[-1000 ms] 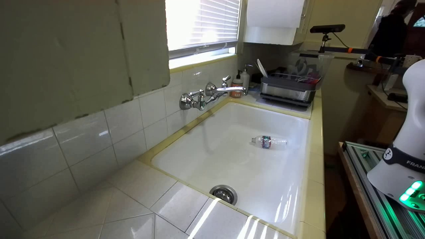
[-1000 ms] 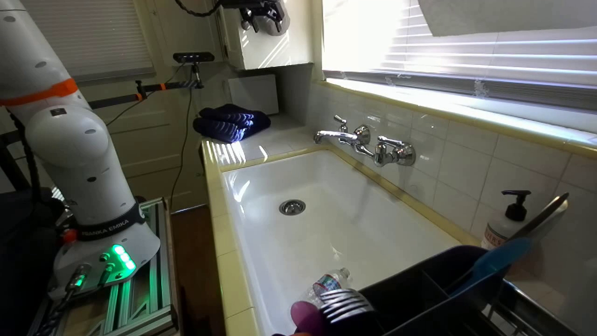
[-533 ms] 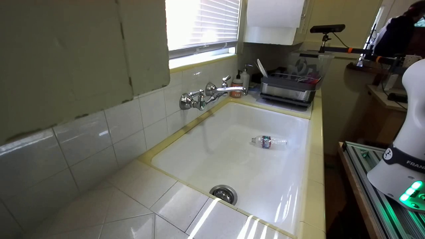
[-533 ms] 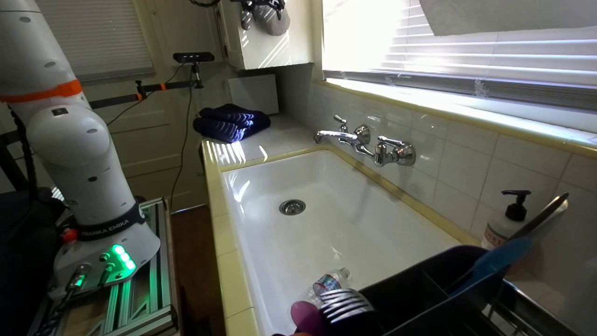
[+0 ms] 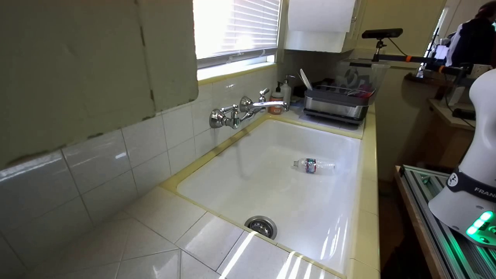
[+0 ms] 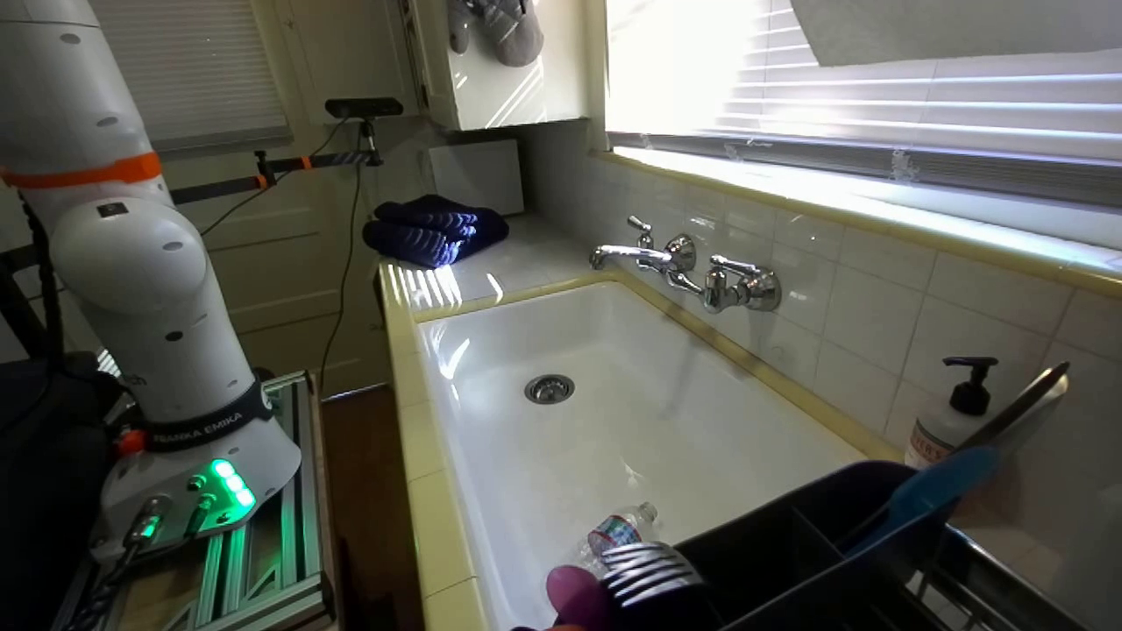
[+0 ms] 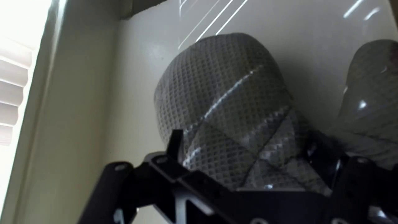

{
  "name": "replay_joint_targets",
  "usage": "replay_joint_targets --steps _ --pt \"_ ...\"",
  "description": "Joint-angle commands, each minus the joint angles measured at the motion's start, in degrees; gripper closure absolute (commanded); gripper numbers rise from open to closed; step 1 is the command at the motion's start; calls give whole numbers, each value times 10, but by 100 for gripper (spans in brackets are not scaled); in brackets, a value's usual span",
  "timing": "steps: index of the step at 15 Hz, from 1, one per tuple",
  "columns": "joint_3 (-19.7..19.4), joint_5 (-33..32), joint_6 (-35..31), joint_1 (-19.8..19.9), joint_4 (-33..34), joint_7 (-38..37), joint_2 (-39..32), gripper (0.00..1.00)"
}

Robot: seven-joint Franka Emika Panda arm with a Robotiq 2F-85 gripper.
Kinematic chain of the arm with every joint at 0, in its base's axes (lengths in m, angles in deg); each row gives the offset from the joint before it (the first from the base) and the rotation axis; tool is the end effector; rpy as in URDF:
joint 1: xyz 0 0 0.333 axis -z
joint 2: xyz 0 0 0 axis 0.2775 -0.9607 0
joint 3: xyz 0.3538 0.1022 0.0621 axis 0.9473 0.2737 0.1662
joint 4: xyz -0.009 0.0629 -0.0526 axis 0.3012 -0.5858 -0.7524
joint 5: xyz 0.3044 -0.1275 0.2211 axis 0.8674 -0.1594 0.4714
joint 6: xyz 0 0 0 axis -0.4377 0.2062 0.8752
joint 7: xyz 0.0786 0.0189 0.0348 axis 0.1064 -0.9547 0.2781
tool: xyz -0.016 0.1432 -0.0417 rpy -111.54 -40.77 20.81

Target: Put the grey oven mitts on the counter.

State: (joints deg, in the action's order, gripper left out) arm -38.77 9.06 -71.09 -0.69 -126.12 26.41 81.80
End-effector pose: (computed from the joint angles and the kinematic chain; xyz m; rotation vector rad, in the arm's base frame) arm 0.5535 0.3131 0.7278 -2.2045 -1.1806 -1.1290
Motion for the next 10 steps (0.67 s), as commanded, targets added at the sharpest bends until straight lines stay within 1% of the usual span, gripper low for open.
replay_joint_targets --steps 1,3,4,5,6,7,8,9,10 --pt "13 50 -1 6 38 48 -28 0" --pt "16 68 1 9 48 67 -35 0" --pt "8 78 1 1 48 80 -36 2" --pt "8 87 3 2 52 91 -39 26" --pt "7 96 4 2 54 102 -41 27" --pt "7 102 5 2 55 111 -43 30" --pt "7 110 6 2 56 119 -44 37" --pt "7 116 8 2 56 127 -45 47" --pt "6 120 7 2 55 133 -45 55"
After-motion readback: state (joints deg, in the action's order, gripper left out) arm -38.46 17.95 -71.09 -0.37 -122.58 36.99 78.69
